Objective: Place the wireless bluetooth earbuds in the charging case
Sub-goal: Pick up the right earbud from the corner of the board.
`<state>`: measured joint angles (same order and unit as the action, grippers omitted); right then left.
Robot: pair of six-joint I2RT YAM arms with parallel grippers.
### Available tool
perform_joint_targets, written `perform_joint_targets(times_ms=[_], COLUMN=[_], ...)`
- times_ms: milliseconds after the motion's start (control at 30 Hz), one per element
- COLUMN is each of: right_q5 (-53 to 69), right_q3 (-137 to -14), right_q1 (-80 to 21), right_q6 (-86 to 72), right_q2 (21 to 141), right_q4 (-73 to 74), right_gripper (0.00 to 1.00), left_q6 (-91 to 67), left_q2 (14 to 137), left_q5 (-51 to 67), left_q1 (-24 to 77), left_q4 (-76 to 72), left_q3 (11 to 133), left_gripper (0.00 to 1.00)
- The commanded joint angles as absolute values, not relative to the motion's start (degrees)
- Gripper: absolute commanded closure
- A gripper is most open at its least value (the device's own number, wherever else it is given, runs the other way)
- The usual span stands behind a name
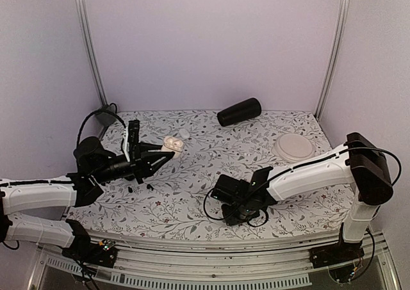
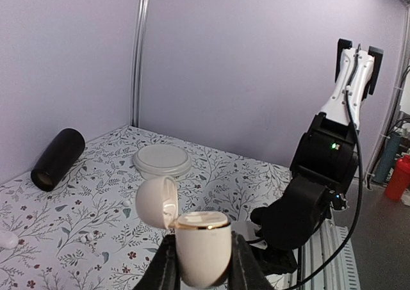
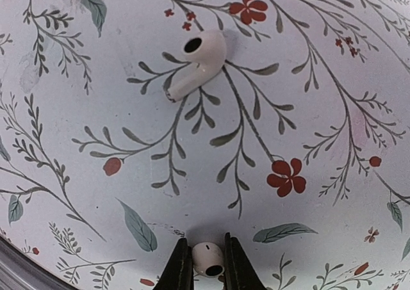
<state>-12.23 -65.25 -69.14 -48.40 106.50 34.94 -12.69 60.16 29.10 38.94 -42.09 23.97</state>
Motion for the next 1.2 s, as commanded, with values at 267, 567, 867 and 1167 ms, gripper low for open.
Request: perform_joint_targets(times_ms=[267, 567, 867, 1167], right_q5=[-5.1, 4.8, 16.3, 23.7], right_q3=[-55.6, -47.6, -46.9, -57.6], right_q1=[-63.9, -55.9, -48.6, -46.4], right_q6=[-45.1, -42.2, -39.4, -34.5], right_q2=[95.5, 82.4, 73.9, 73.7], right_q4=[20.1, 5.9, -3.4, -4.8], right_gripper=[0.90, 0.90, 0.90, 0.89], left_q6=[-14.8, -12.6, -10.3, -12.6], left_q2=[65.7, 70.7, 79.4, 86.6], left_q5=[29.4, 30.5, 36.8, 40.3], left_q1=[38.2, 38.9, 39.4, 40.4], left_q4=[-50.5, -61.6, -72.3, -82.5], left_q3=[24.6, 24.3, 27.3, 32.2], left_gripper=[1.00, 1.00, 1.00, 1.00])
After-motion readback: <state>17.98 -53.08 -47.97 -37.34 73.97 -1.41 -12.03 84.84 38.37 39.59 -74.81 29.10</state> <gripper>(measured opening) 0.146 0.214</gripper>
